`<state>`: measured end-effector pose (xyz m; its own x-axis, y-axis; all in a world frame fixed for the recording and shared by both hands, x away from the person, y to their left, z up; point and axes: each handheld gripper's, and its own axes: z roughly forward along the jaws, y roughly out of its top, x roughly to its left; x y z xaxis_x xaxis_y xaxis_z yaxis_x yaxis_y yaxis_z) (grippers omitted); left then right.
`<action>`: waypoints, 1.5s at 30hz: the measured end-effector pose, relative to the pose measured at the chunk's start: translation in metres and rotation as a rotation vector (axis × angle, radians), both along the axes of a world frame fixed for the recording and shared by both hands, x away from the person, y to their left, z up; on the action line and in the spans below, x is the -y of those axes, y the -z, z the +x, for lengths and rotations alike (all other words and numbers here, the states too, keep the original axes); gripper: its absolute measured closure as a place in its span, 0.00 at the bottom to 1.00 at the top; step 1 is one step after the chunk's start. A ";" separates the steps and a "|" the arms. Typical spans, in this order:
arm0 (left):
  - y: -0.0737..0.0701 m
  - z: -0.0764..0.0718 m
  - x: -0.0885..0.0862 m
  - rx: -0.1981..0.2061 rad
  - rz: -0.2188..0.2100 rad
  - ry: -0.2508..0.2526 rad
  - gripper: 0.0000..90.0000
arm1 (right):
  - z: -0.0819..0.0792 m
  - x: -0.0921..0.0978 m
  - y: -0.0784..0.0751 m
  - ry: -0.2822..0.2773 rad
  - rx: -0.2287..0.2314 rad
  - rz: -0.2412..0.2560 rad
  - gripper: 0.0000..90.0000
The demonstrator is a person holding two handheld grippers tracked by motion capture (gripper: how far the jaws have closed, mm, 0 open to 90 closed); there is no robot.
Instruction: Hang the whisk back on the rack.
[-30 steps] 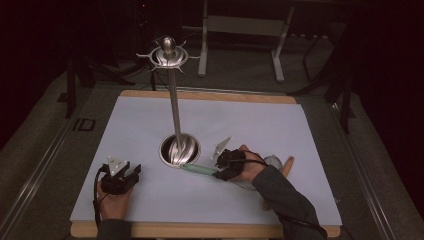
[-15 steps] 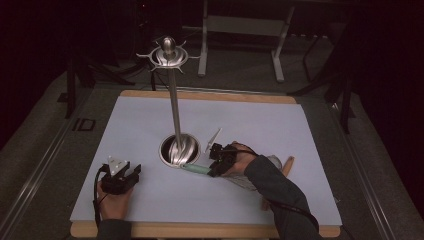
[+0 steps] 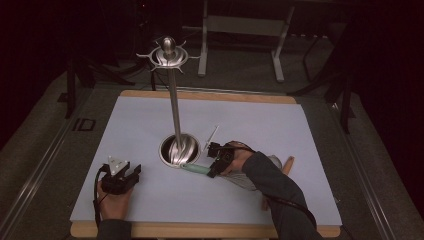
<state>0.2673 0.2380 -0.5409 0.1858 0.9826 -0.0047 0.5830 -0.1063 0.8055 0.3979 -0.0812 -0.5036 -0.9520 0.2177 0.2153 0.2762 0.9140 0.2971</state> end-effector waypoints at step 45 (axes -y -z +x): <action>0.000 0.000 0.000 0.000 0.002 -0.001 0.62 | -0.017 0.028 -0.063 0.240 0.246 0.346 0.77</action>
<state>0.2674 0.2380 -0.5409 0.1846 0.9828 -0.0027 0.5830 -0.1073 0.8053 0.3813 -0.1088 -0.4408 -0.9152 0.3931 0.0883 0.3506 0.6690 0.6554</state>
